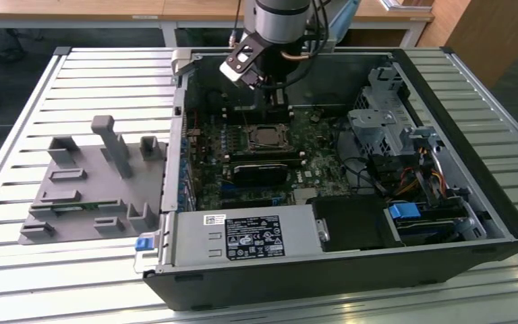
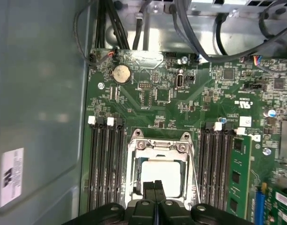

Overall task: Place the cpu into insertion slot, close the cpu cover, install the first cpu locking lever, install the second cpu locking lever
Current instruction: 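Install the first cpu locking lever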

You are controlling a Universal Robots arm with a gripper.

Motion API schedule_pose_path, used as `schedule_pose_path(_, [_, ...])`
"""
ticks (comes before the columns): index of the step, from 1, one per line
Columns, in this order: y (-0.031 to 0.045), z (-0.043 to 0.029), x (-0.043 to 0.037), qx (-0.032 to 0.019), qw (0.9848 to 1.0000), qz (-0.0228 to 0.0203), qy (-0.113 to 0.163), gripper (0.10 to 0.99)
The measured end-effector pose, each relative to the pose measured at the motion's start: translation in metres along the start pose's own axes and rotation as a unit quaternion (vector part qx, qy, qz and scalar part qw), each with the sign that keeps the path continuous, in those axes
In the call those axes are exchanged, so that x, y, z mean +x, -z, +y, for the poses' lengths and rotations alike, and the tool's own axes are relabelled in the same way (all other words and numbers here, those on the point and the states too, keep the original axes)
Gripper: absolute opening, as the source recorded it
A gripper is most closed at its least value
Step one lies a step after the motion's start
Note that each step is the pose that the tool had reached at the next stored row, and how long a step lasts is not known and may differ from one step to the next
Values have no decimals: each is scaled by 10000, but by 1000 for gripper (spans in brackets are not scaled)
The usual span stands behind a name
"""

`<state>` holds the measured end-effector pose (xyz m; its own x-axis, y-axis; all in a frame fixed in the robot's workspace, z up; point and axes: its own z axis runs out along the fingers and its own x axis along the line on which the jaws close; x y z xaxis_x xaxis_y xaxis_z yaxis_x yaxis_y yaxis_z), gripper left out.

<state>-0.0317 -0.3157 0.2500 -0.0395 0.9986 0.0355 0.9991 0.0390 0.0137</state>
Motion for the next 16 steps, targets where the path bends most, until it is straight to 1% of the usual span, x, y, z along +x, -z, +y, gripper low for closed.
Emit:
schedule_pose_path(7, [209, 3, 8, 1, 10000, -19, 0, 106])
schedule_pose_path(9, [223, 3, 8, 1, 10000, -25, 8, 106])
schedule_pose_path(11, [223, 3, 8, 4, 10000, -27, 92, 106])
schedule_pose_path(13, [223, 3, 8, 10, 9996, -25, 269, 106])
schedule_pose_path(16, [220, 3, 8, 19, 9985, -21, 547, 106])
